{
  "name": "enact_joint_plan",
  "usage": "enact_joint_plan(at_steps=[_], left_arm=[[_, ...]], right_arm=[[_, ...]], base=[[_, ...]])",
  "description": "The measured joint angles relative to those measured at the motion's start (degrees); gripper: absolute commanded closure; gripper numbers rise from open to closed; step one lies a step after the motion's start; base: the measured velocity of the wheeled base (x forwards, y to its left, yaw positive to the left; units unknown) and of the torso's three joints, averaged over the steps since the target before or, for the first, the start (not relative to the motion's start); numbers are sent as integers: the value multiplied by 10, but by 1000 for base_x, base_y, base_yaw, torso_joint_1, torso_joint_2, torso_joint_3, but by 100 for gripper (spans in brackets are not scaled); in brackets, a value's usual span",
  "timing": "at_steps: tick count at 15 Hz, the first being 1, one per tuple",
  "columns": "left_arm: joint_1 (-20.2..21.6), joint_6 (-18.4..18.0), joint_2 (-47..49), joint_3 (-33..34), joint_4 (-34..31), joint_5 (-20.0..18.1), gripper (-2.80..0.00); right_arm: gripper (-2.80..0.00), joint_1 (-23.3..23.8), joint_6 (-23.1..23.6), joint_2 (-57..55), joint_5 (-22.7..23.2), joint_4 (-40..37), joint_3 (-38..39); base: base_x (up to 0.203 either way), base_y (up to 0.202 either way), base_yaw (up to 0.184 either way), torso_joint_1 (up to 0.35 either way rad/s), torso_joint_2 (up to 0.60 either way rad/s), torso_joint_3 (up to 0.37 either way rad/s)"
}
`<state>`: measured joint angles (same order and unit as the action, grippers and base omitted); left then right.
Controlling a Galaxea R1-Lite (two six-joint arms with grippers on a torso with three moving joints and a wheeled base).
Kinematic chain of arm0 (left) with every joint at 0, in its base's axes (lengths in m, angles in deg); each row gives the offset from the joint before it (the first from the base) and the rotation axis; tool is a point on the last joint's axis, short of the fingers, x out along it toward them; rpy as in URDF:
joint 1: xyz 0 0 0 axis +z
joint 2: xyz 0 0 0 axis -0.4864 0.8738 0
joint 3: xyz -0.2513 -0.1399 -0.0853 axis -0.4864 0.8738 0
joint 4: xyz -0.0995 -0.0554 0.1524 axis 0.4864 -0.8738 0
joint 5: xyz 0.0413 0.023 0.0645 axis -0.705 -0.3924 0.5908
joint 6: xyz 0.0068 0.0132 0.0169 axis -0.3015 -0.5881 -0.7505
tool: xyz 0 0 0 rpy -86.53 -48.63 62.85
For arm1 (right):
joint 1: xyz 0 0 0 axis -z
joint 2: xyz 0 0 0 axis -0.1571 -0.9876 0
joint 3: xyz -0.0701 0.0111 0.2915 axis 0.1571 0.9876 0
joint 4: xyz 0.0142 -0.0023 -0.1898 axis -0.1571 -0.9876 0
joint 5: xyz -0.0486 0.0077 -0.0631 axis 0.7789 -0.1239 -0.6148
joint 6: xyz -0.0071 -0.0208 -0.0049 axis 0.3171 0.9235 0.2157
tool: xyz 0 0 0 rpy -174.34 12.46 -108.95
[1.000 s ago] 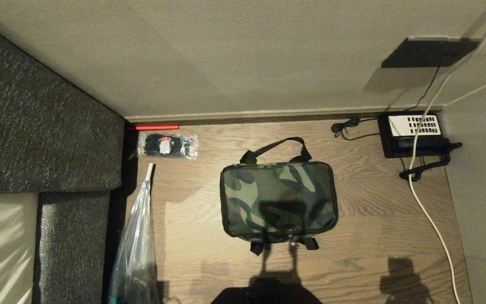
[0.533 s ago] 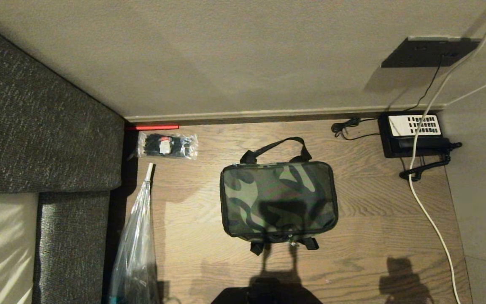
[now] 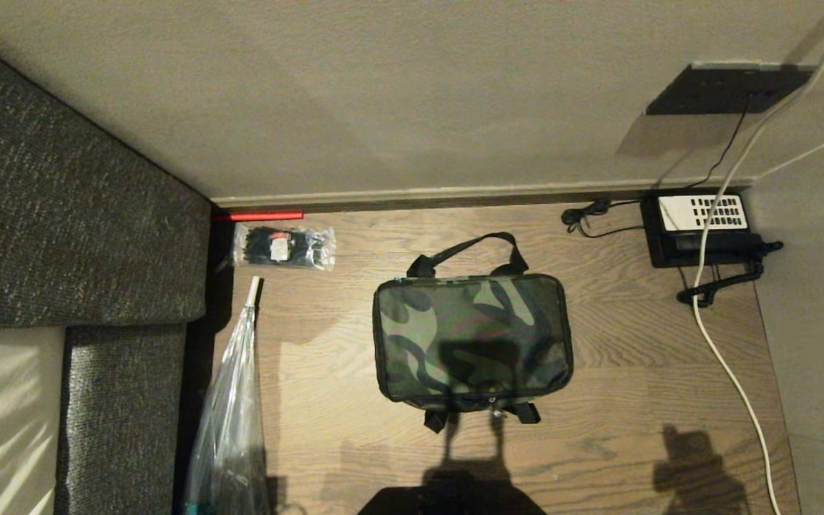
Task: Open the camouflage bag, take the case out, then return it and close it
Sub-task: Open the top of the storage box
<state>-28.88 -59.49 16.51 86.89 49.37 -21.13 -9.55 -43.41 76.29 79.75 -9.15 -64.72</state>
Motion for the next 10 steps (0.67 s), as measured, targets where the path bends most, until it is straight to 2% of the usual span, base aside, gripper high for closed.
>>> enact_joint_plan(at_steps=[2,4,6,10], left_arm=[[0,0,0,0,0,0,0],[0,0,0,0,0,0,0],[0,0,0,0,0,0,0],[0,0,0,0,0,0,0]], right_arm=[[0,0,-18,-3,32,-129,-75],[0,-1,-56,-35,63,-185,-121],[0,-4,-93,-120,84,-175,-148],[0,-13,-123,-356,108,-73,-145]], base=[[0,0,0,0,0,0],[0,0,0,0,0,0],[0,0,0,0,0,0],[0,0,0,0,0,0]])
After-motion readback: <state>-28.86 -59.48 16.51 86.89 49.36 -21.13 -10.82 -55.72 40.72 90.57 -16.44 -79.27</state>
